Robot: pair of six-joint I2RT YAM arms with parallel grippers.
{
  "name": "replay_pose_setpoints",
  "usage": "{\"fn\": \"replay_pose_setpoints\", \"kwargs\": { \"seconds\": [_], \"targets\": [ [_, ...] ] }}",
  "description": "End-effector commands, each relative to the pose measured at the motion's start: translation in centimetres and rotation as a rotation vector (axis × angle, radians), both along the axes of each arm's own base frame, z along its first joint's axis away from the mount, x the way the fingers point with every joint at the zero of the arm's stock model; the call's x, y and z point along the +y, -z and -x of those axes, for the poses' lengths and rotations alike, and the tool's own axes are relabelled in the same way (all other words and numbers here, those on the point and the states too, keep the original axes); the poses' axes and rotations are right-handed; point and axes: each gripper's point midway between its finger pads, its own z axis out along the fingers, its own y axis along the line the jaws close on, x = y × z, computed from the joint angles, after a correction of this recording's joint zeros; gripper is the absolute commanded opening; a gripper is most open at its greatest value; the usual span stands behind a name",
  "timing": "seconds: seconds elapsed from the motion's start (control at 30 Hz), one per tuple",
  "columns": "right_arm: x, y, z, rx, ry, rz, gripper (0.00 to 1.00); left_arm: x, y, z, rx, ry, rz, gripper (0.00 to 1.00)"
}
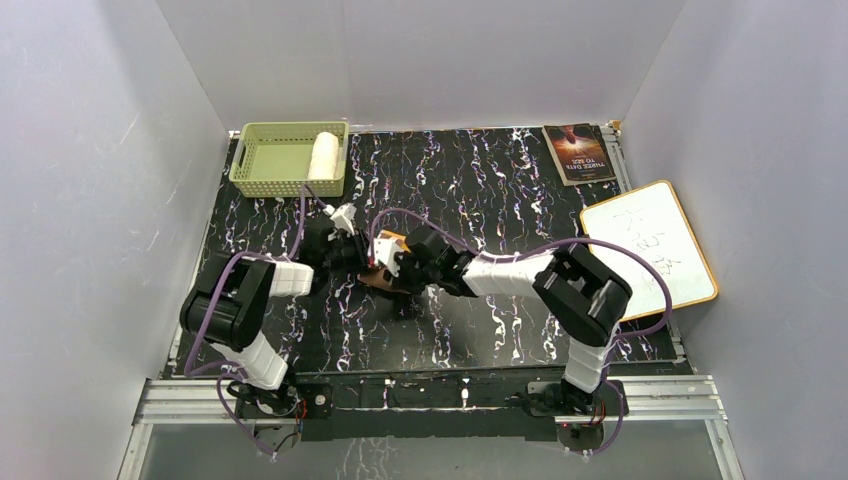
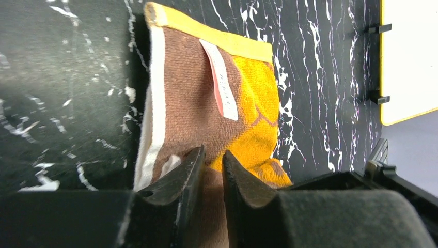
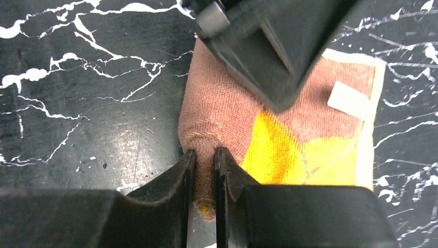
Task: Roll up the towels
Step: Roll the towel at the center of the board.
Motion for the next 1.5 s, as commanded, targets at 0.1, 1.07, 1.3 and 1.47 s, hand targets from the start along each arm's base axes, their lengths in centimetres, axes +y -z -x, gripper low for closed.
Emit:
{"fn": "replay_pose_setpoints", "kwargs": {
  "seconds": [0.1, 1.07, 1.3, 1.47],
  "targets": [
    [-1.7, -0.8, 1.4, 0.346, 0.037, -0.135, 0.0, 4.3, -5.8, -2.0, -0.076, -0.134, -0.071, 0.29],
    [-7.5, 2.0, -4.0, 1.112, 0.405, -0.617, 0.0, 0.0, -9.7, -0.4, -0.133, 0.015, 0.1, 0.3],
    [-7.7, 4.1, -4.7, 1.155, 0.484, -0.571, 0.0, -3.9, -10.0, -0.5, -0.122, 0.136, 0.237, 0.27],
    [-8.2, 4.9, -4.7, 1.152, 0.509, -0.538, 0.0, -5.6, -9.9, -1.3, -0.106, 0.162, 0.301, 0.27]
  ]
}}
